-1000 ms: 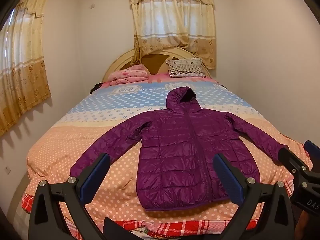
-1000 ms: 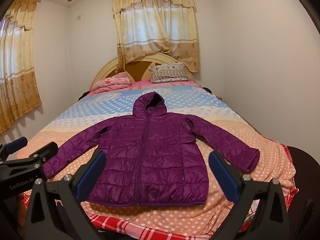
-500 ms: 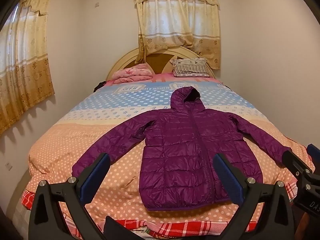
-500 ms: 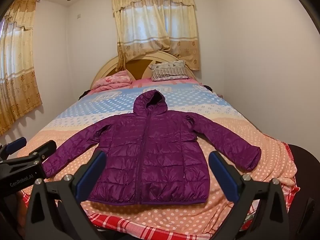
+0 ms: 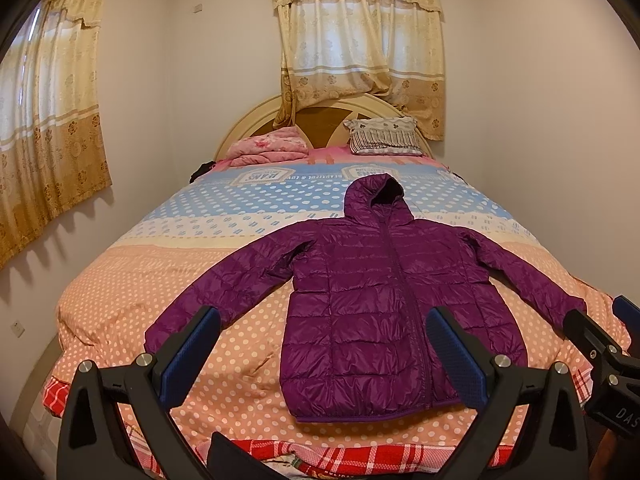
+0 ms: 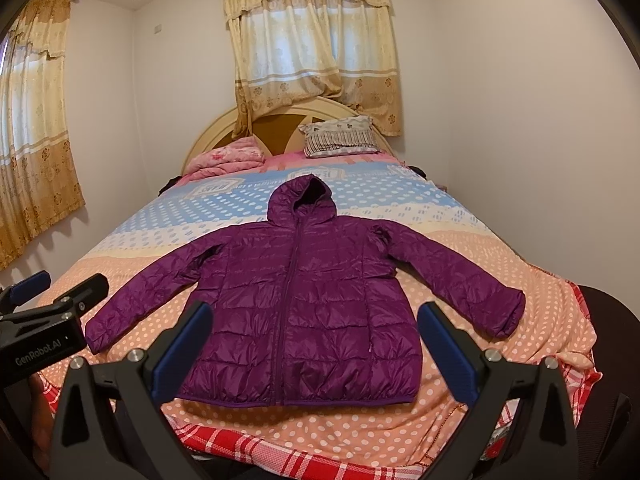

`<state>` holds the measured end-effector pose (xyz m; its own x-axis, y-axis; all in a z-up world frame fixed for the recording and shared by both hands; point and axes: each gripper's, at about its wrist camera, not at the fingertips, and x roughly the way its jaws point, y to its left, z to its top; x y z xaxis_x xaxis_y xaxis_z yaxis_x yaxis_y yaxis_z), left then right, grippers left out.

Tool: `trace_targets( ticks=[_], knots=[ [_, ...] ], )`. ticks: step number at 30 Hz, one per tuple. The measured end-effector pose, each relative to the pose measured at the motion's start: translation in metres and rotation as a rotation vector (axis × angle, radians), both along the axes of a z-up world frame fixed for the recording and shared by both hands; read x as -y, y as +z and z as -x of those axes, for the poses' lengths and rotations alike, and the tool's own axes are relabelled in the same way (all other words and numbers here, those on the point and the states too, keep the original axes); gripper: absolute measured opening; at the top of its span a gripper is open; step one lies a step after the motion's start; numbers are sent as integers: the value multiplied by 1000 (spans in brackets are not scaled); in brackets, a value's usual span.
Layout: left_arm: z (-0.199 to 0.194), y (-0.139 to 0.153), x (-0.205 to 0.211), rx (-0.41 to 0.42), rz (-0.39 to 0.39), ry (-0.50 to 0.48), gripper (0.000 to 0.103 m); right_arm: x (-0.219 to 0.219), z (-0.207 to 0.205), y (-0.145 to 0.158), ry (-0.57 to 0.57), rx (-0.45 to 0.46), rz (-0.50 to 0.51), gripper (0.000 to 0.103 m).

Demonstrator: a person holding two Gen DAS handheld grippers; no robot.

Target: Fold large clothes

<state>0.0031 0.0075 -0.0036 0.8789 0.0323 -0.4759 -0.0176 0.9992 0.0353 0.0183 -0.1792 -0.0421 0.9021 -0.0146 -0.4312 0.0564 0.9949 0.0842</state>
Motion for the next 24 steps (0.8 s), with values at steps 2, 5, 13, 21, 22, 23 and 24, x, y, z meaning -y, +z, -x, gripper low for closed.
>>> trace_targets(
  ticks=[2,5,13,21,22,23,24],
  knots=[
    [0,0,0,1,-1,1,102,0,0,0,-1,1,2,103],
    [0,0,-1,2,0,1,102,1,0,0,1,-1,-1,103],
    [0,0,-3,7,3,6,102,-1,-1,-2,1,-4,-1,103],
    [0,0,-4,8,3,6,102,-2,-1,-7,3,-8,-4,103],
    [0,0,-4,8,3,6,102,-3,-1,-8,4,-8,-5,103],
    [-1,0,-4,8,2,6,102,-3,-1,-7,2,-8,-4,103],
    [-1,0,-4,8,3,6,102,-3,-1,-7,2,-8,-4,103]
  ],
)
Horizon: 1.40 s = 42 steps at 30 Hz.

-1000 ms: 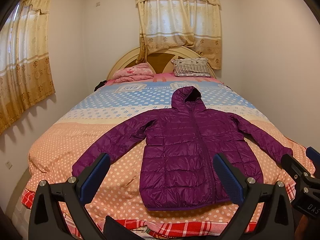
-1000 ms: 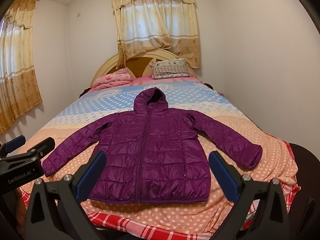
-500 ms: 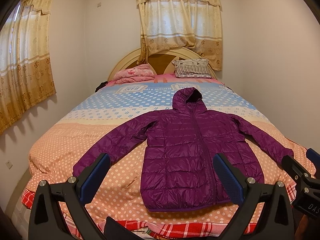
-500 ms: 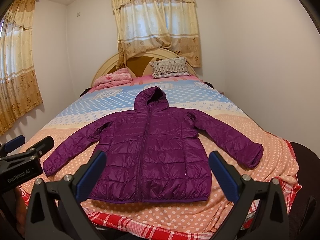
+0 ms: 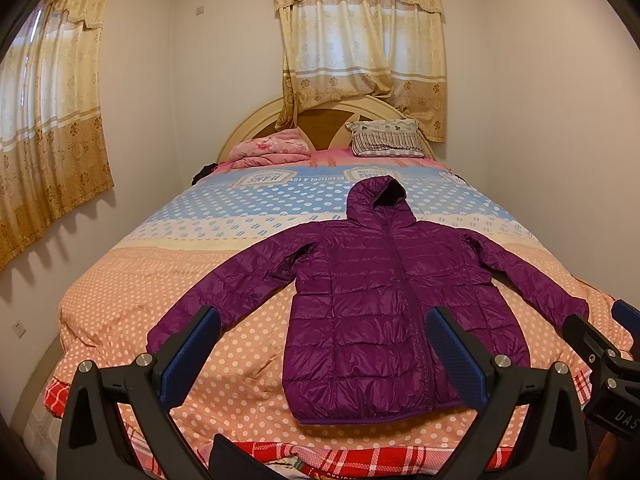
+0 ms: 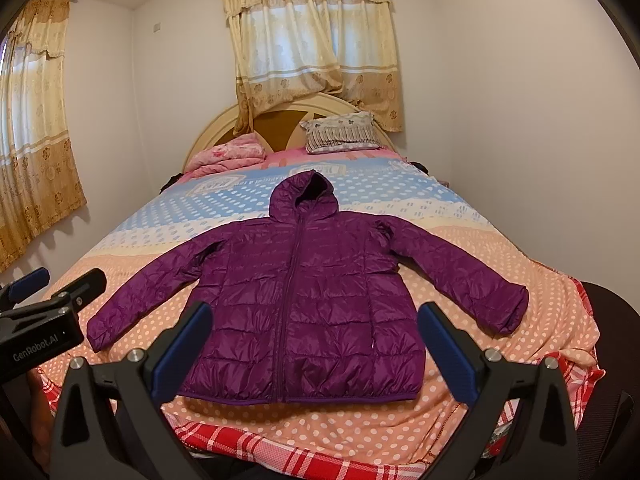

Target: Fold large clothes

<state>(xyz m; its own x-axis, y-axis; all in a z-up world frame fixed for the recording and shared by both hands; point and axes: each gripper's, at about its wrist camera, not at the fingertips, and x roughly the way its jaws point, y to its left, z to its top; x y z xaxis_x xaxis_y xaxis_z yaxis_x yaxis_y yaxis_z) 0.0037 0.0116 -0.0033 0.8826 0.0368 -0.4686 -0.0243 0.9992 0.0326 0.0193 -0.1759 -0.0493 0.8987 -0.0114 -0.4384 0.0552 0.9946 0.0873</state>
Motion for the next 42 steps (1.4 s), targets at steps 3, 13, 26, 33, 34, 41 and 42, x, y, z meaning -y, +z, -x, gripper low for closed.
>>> trace_targets(
  ticks=[3,13,26,33,34,41,42],
  knots=[
    [0,0,0,-2,0,0,102,0,0,0,2,-2,-1,103],
    [-1,-2,-3,-11,6,4,102,0,0,-2,4,-5,-5,103],
    [-1,-3,-4,-14,5,6,102,-6,0,-6,10,-16,-11,103],
    [-1,-3,-5,-17,5,6,102,-5,-1,-4,10,-20,-15,103],
    [-1,-4,-4,-16,6,6,102,-5,-1,-4,10,-21,-15,103],
    [-9,-12,-6,-35,-6,8,102,-1,-8,-10,19,-34,-26,103],
    [-12,-15,-5,-42,-10,8,102,3,-13,-14,23,-44,-36,103]
  ],
)
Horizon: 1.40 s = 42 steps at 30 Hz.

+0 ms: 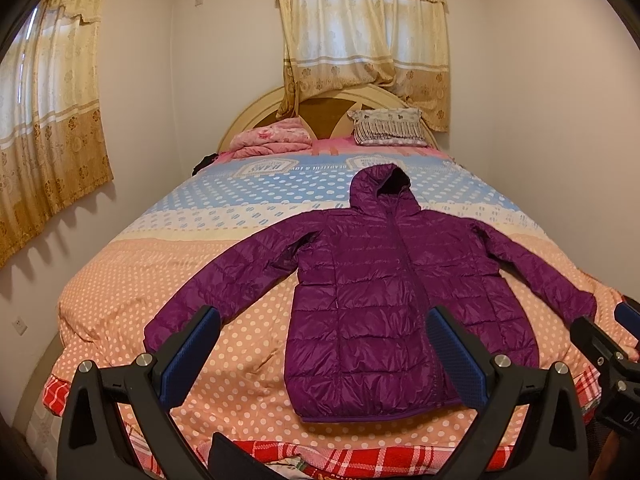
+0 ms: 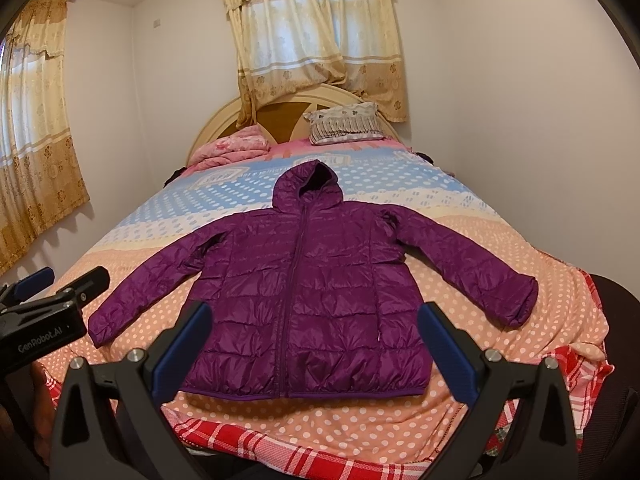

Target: Fold large clothes

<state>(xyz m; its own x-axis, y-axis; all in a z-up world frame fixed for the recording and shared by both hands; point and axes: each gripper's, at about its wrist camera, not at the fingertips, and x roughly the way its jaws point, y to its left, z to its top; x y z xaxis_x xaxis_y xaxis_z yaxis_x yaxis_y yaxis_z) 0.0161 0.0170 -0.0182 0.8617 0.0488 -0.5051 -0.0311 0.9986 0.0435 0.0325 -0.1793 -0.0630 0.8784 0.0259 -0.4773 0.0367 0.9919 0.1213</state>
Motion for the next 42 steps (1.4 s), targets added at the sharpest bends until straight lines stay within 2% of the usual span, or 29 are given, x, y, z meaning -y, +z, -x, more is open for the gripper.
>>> trace_targets(
  ticks=[5,11,19,23,25,27,30,31,33,35,37,38,39,42],
  knots=[
    [-25,-17,2,-30,-20,-6,102,20,-23,-22,15,-59,-21,103],
    [-67,-47,5,-82,-43,-18,102,59,-54,-56,-64,-140,-18,103],
    [-131,-84,21,-157,-60,-48,102,135,-91,-94,-242,-229,-48,103],
    [-156,-90,33,-146,-106,-66,102,188,-95,-97,-365,-235,-64,101],
    [-169,-93,36,-146,-129,-70,102,214,-92,-96,-435,-232,-79,97],
    [-179,-94,39,-149,-142,-66,102,238,-88,-96,-500,-236,-95,88],
    [-195,-98,40,-145,-148,-60,102,267,-84,-101,-560,-260,-136,84],
    [-201,-99,41,-147,-154,-59,102,275,-85,-103,-568,-272,-160,82],
    [-210,-104,42,-154,-164,-55,102,285,-91,-110,-553,-314,-196,69],
    [-224,-109,43,-168,-170,-50,102,289,-99,-116,-544,-344,-209,66],
    [-236,-114,42,-179,-176,-43,102,291,-106,-122,-528,-370,-211,60],
    [-241,-116,41,-183,-179,-39,102,291,-111,-124,-517,-384,-220,42],
    [-246,-118,40,-187,-181,-35,102,291,-113,-128,-502,-389,-237,19],
    [-262,-124,35,-200,-192,-23,102,291,-118,-129,-475,-380,-247,15]
  ],
)
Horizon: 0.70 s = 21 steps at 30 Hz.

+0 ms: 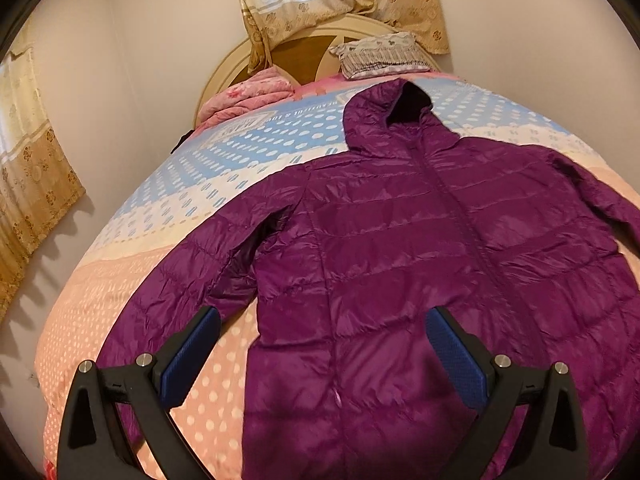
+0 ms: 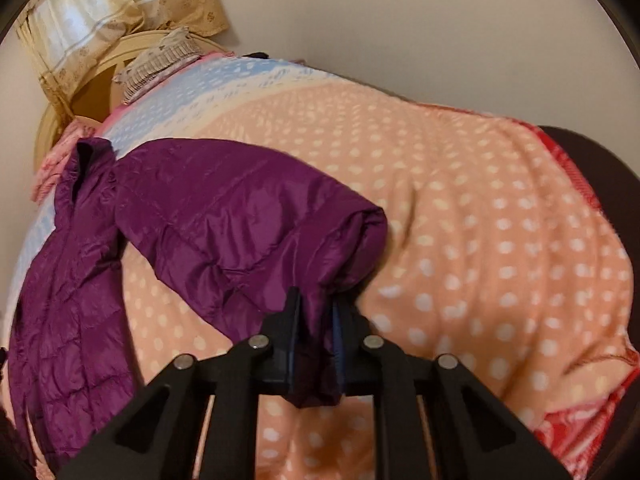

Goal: Fold large clothes
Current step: 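Grasp the sleeve cuff with the right gripper, fold it across the jacket body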

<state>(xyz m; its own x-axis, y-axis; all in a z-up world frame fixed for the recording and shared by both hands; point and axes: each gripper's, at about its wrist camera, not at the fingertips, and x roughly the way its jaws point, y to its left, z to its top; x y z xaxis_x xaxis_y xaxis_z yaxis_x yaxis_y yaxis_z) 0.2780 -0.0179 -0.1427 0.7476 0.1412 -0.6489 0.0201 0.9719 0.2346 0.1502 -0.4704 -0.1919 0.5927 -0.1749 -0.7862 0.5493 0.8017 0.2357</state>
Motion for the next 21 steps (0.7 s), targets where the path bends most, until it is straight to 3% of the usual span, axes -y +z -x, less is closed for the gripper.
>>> trace_targets(
  ticks=[11,21],
  knots=[
    [-58,-4,-35,-18,8,80,102,-46,-65,51,132,101,148,12],
    [-81,-7,-64,-27,20,125,102,-163,-147,82,398,200,225,12]
  ],
)
